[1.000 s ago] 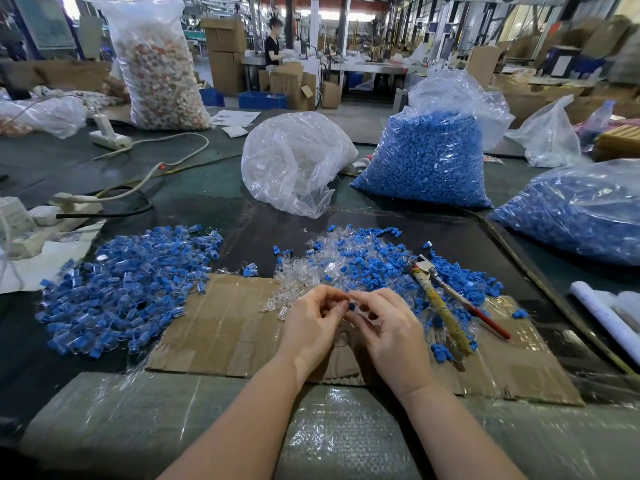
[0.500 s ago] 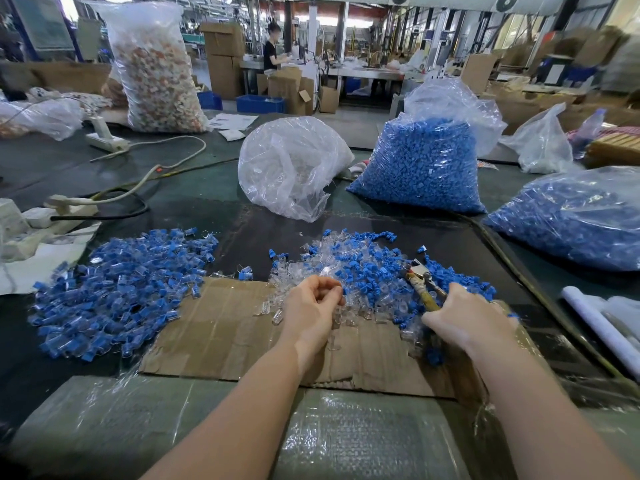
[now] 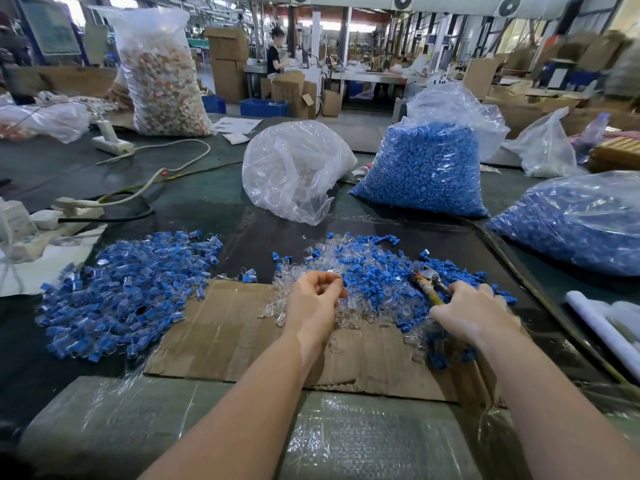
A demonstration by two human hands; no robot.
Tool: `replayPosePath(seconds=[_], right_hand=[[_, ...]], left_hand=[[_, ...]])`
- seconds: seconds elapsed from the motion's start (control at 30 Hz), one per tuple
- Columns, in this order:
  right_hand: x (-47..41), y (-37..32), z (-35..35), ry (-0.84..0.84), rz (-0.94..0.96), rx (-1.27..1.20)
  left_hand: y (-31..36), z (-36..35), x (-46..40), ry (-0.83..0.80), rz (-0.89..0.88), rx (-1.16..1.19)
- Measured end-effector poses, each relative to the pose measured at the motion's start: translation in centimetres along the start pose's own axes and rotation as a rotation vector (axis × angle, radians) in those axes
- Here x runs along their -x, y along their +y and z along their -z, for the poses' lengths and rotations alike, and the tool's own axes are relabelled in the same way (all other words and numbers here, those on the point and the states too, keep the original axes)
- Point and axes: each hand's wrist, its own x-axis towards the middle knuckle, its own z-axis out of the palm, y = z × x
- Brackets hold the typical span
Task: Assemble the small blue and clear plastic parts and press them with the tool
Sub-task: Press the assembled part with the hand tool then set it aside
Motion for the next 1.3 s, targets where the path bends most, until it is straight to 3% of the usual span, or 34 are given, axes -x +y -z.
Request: replayPosePath(seconds=[0.47, 0.7, 0.83, 0.93, 1.1, 1.3], right_hand=[[-1.1, 0.6, -0.3, -0.053, -0.085, 0.081], [-0.8, 0.2, 0.1, 0.167, -0.027, 0.082], [0.2, -1.1, 1.4, 0.263, 0.14, 0.014], [1.5, -2.5, 2.2, 0.152, 0.281, -0.164], [4.3, -4.3, 2.6, -0.321, 0.39, -0.603], [5.8, -4.6, 1.8, -0.544, 0.361, -0.704]], left_hand=[[-0.1, 0.0, 0.3, -0.003, 0.024, -0.01], [0.2, -0.1, 0.0, 0.001, 0.058, 0.043], [0.7, -0.2, -0.7, 0.016, 0.083, 0.102], [1.0, -0.3, -1.3, 0.032, 0.1, 0.163], [1.3, -0.1, -2.2, 0.1, 0.112, 0.253], [1.3, 0.1, -2.6, 0.152, 0.127, 0.232]])
